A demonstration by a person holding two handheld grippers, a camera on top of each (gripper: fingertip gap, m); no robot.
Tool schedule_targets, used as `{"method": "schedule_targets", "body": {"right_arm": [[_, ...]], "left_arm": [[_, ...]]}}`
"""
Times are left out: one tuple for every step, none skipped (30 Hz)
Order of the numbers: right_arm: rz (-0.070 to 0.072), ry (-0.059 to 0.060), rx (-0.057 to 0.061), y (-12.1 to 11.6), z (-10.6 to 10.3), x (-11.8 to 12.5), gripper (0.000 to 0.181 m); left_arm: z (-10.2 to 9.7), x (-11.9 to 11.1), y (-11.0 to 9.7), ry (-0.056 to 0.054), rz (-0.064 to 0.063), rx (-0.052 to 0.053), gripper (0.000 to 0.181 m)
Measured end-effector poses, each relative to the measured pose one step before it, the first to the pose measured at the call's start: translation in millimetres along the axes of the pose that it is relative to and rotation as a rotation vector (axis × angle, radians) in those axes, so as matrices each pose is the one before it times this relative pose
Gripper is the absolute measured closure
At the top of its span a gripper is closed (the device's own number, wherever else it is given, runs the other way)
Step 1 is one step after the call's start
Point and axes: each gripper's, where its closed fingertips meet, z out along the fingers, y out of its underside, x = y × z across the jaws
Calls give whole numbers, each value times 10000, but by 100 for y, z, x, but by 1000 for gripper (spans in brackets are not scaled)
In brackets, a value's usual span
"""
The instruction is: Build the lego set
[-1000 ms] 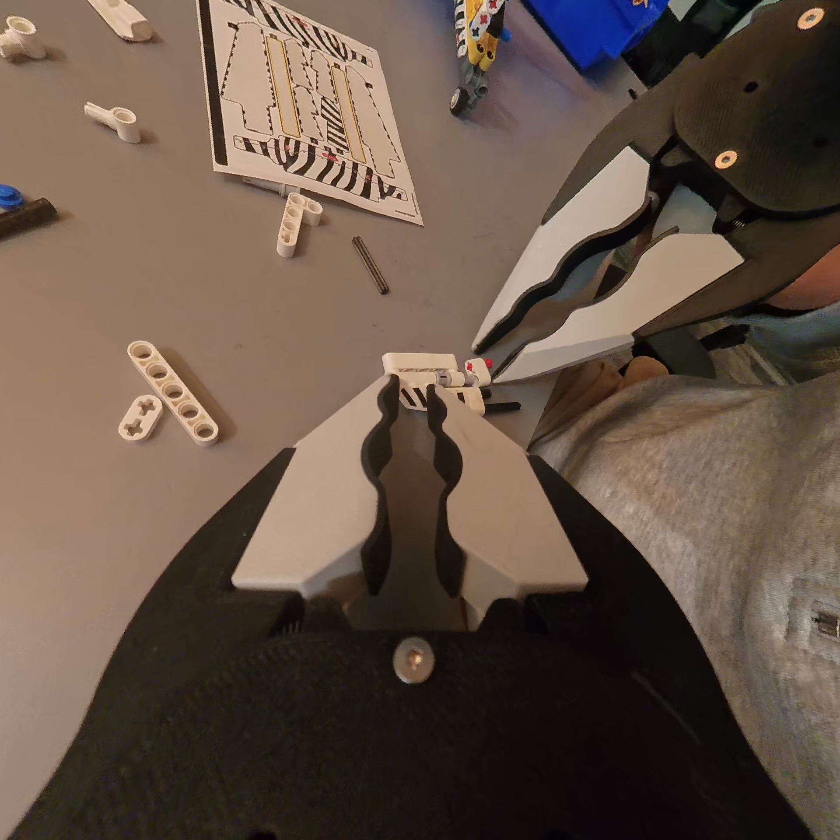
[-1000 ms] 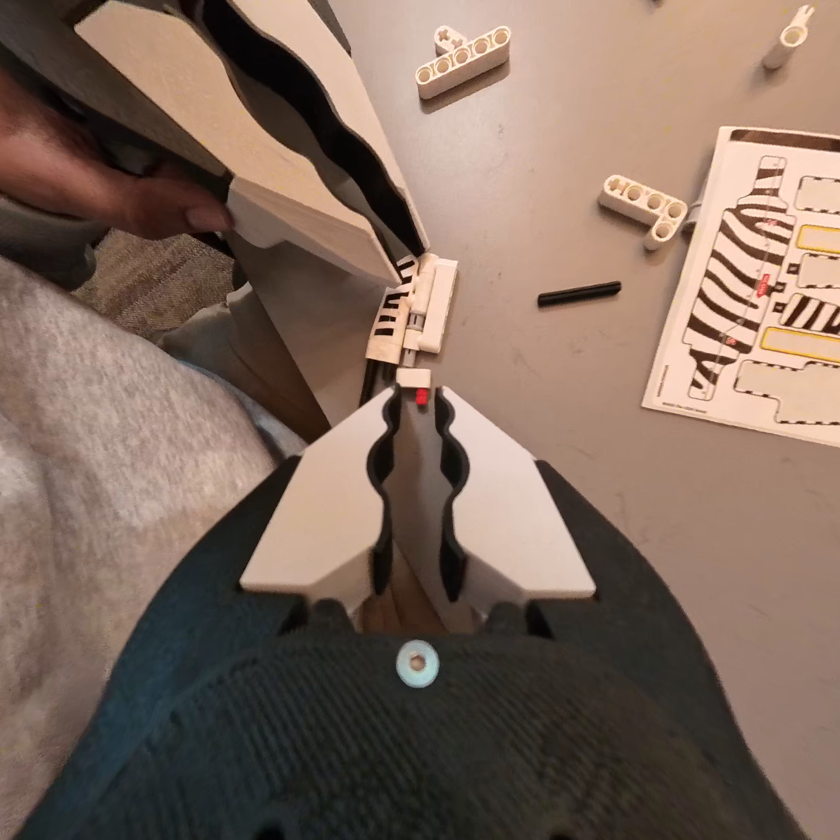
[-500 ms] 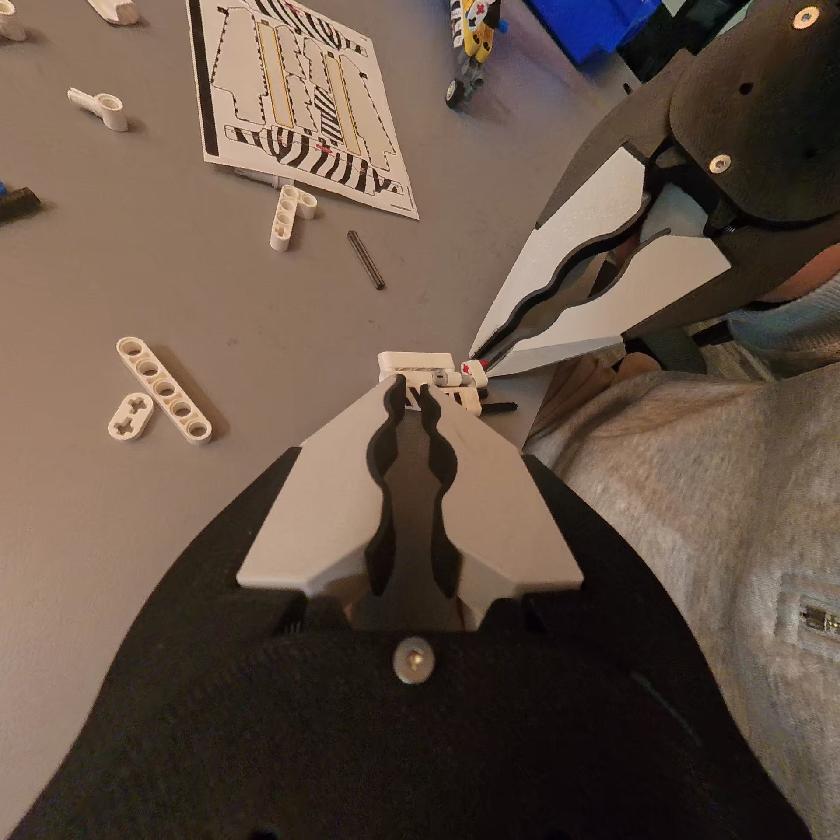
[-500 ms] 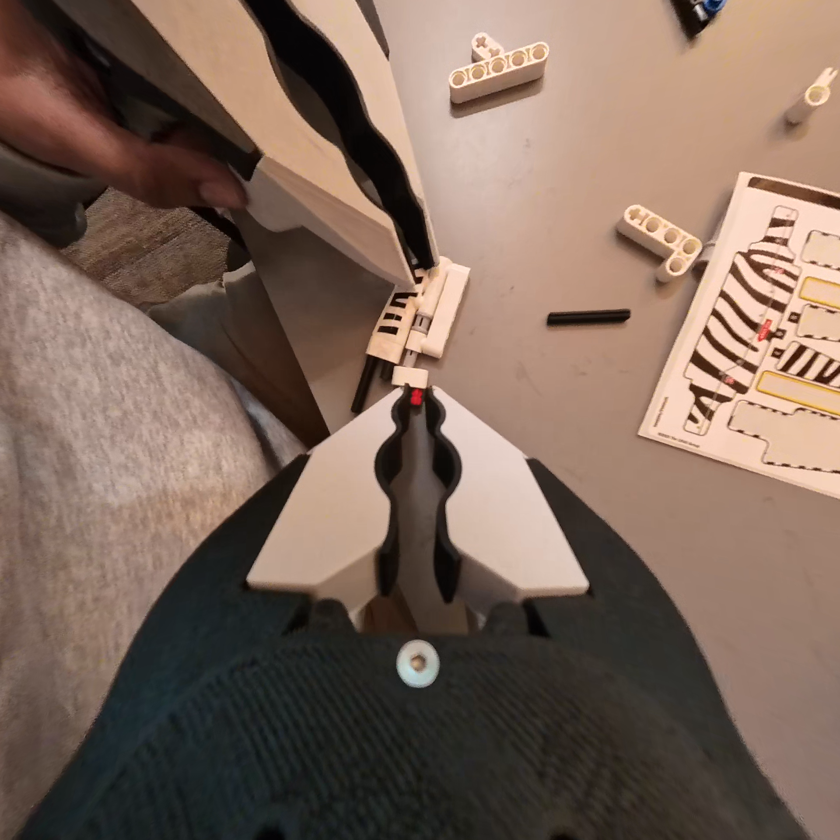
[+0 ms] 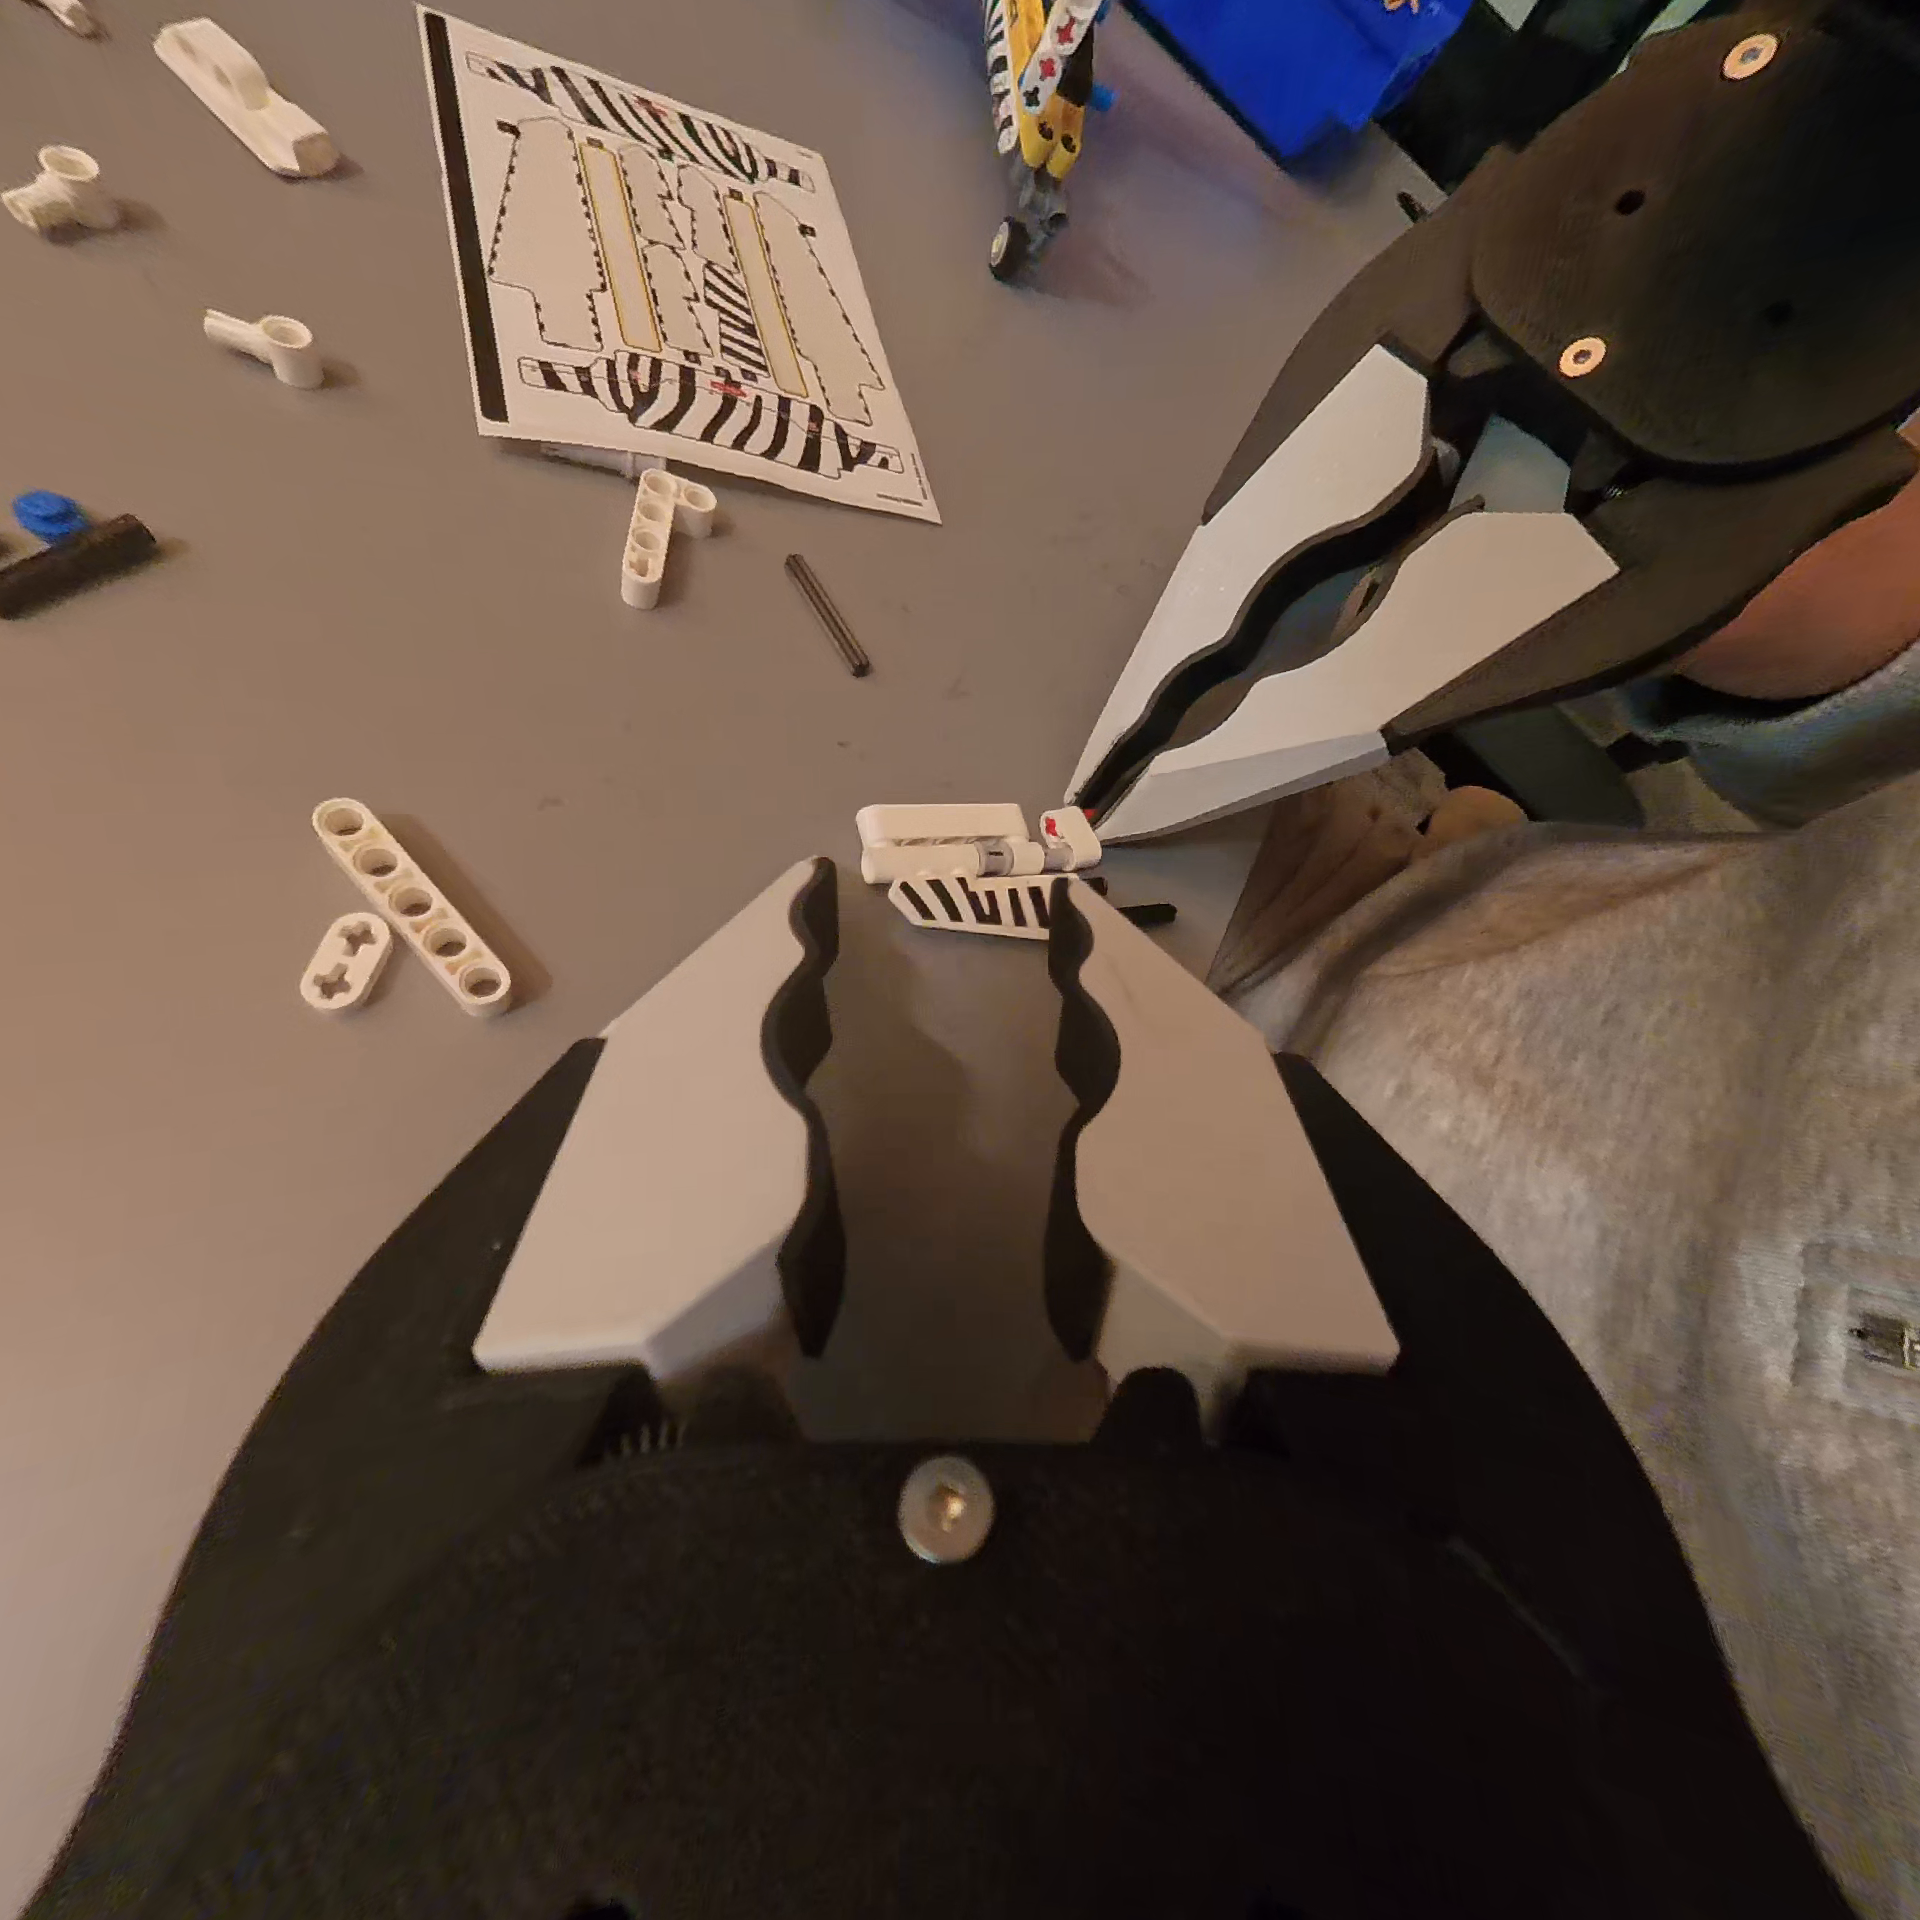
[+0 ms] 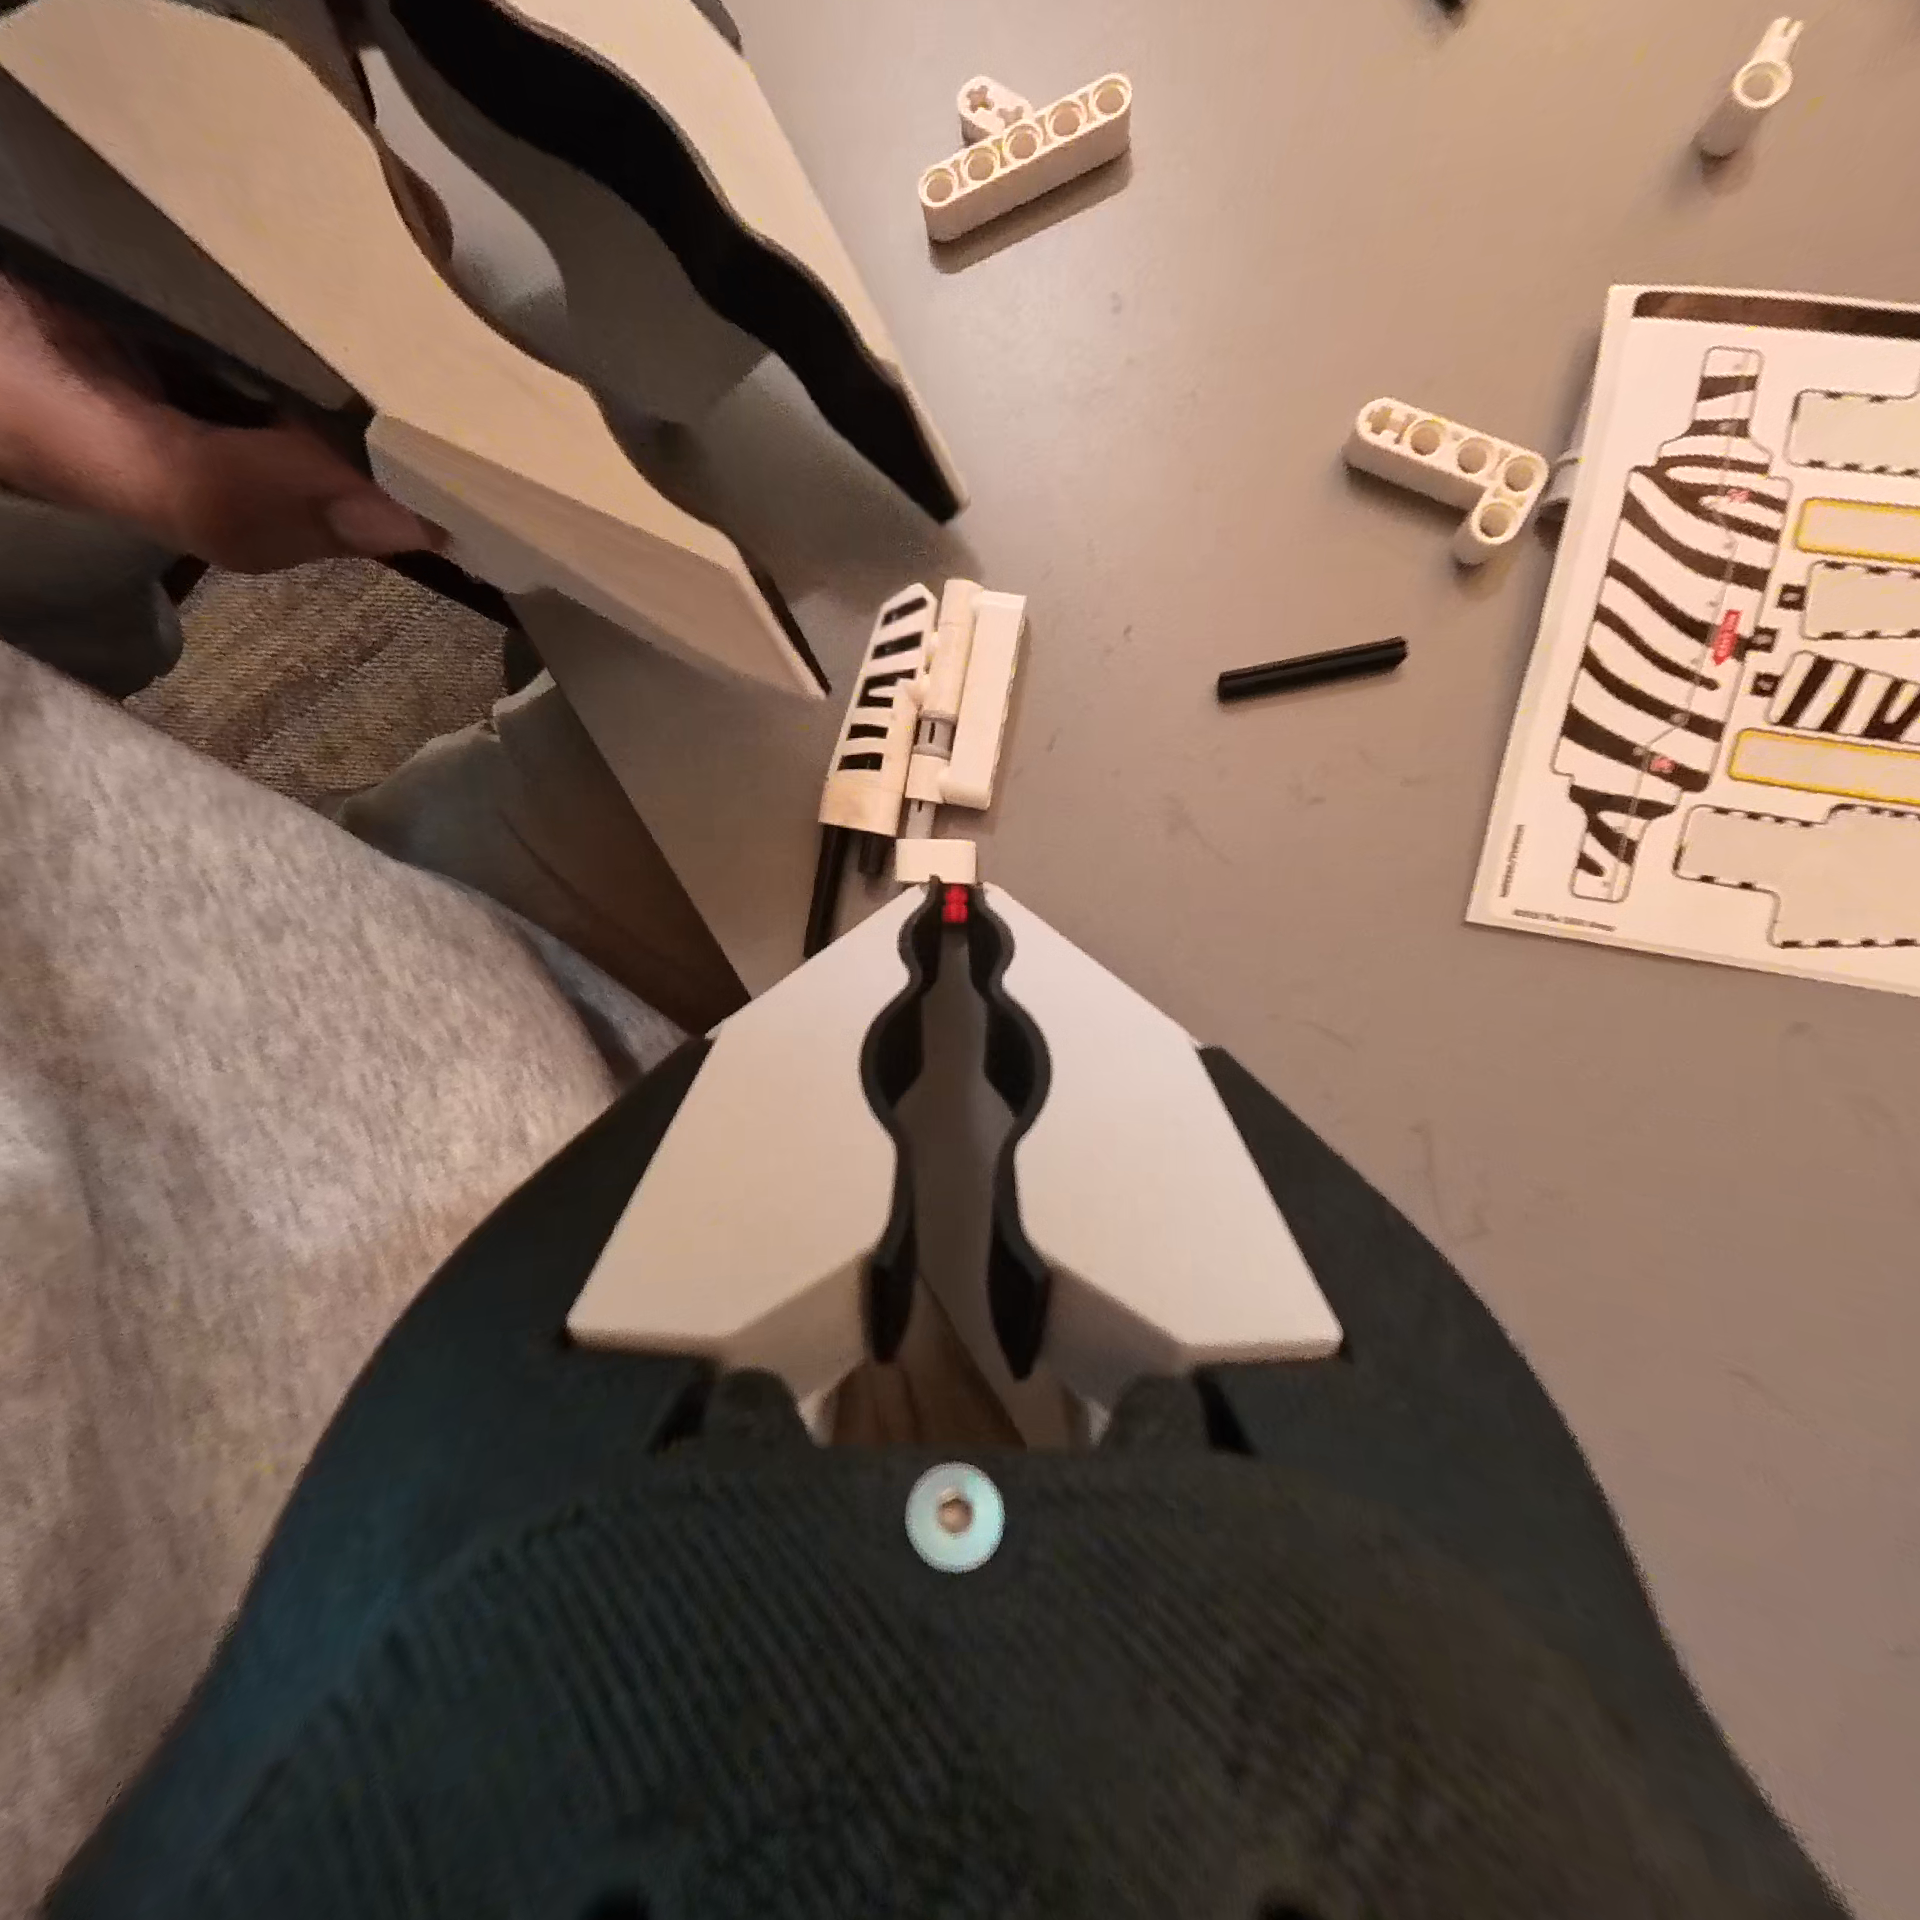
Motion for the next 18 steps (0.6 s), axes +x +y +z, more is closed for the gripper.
{"method": "schedule_targets", "body": {"right_arm": [[60, 11, 7, 2, 1, 14, 179], [37, 12, 8, 4, -6, 3, 178], [76, 14, 8, -5, 7, -1, 178], [93, 23, -3, -9, -2, 8, 179], [39, 40, -12, 11, -1, 10, 178], [15, 55, -20, 1, 4, 4, 178], [-13, 72, -30, 2, 2, -4, 178], [-47, 85, -44, 12, 6, -8, 178], [-71, 100, -44, 12, 7, 7, 178], [-77, 105, -37, -11, 9, -1, 178], [-78, 108, -35, -14, 20, -4, 178], [-73, 112, -30, -18, 17, 7, 178], [-64, 102, -30, -25, 16, 0, 178], [-62, 93, -17, -37, 17, 3, 178], [-44, 88, 0, -37, 23, 8, 179], [-17, 72, 8, -57, 40, 7, 179], [-8, 43, 17, -50, 33, -18, 179], [12, 42, 27, -65, 27, -3, 179]], "left_arm": [[23, -3, 17, -22, 14, -13, 141], [28, -12, 1, -29, 21, -11, 141], [24, -10, 22, -30, 21, -14, 141], [9, -19, 11, -37, 24, -4, 142], [26, -17, -1, -37, 24, -4, 142], [40, 2, -4, -42, 33, -7, 142], [66, 43, 4, -28, 57, -15, 142], [79, 54, 13, -31, 64, -25, 142], [82, 86, 24, -24, 91, -33, 140], [78, 94, 25, -39, 108, -27, 139], [66, 80, 51, -48, 123, -45, 138], [57, -18, 55, -113, 120, -53, 138], [57, -11, 58, -103, 113, -55, 138], [43, -7, 48, -94, 99, -45, 138], [46, -13, 52, -88, 84, -38, 138], [27, -14, 32, -73, 79, -28, 138], [28, 2, 26, -53, 61, -18, 138], [8, -4, 19, -44, 46, -7, 138]]}}
